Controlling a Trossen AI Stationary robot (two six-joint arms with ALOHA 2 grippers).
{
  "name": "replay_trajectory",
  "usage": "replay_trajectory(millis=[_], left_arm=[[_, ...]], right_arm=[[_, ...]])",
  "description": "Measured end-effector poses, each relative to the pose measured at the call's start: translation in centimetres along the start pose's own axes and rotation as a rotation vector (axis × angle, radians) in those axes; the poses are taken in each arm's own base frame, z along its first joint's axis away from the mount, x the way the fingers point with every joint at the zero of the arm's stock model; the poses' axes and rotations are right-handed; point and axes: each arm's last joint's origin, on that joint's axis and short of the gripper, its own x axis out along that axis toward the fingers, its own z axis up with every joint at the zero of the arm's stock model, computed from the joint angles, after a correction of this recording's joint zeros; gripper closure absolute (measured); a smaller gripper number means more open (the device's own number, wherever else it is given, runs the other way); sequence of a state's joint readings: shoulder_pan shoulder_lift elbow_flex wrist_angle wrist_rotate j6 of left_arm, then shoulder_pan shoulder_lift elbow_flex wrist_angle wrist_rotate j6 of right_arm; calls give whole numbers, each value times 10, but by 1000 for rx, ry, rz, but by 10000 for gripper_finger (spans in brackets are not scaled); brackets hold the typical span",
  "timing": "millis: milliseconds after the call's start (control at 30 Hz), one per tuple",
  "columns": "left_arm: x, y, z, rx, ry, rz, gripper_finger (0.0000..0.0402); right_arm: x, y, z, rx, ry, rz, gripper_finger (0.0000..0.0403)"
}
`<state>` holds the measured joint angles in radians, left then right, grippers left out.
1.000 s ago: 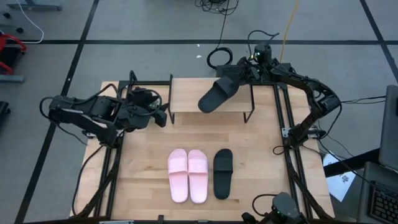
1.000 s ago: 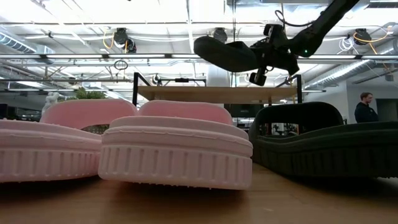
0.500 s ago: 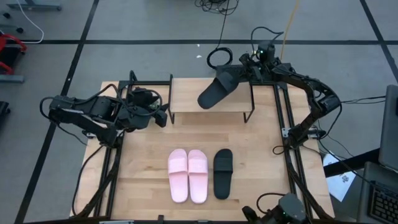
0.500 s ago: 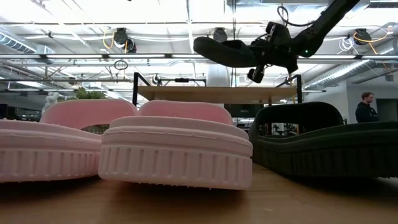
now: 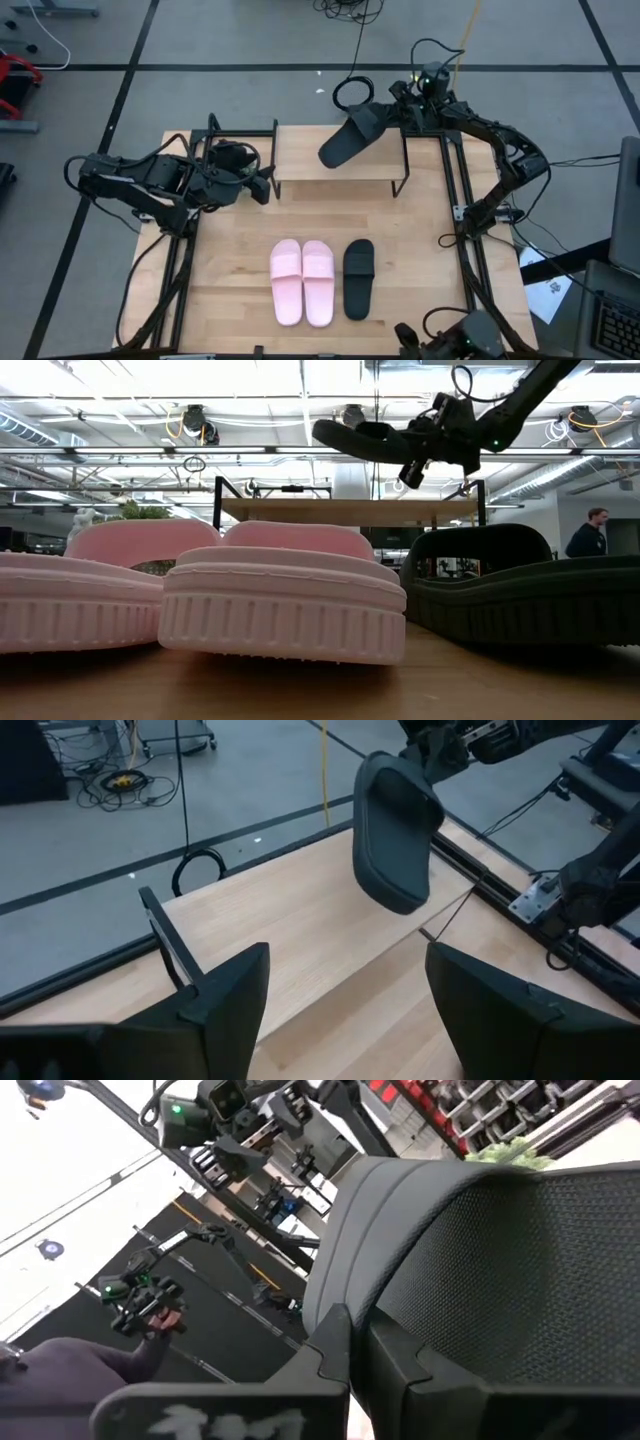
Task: Pick and place slides into the shelf
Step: Put the right black slipper on the shelf
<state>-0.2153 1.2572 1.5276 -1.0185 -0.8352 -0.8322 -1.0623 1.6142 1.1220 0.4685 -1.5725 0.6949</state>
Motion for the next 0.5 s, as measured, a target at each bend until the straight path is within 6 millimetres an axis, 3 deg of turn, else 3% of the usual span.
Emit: replay_trajectory(millis=[233,500], left_arm=[[0,0,0,16,0,1,131],[3,2,2,18,-4,17,131]], right_arm=[[-12,2,1,-8,-27,-27,403],[-7,38,23,-147,-15,-17,403]])
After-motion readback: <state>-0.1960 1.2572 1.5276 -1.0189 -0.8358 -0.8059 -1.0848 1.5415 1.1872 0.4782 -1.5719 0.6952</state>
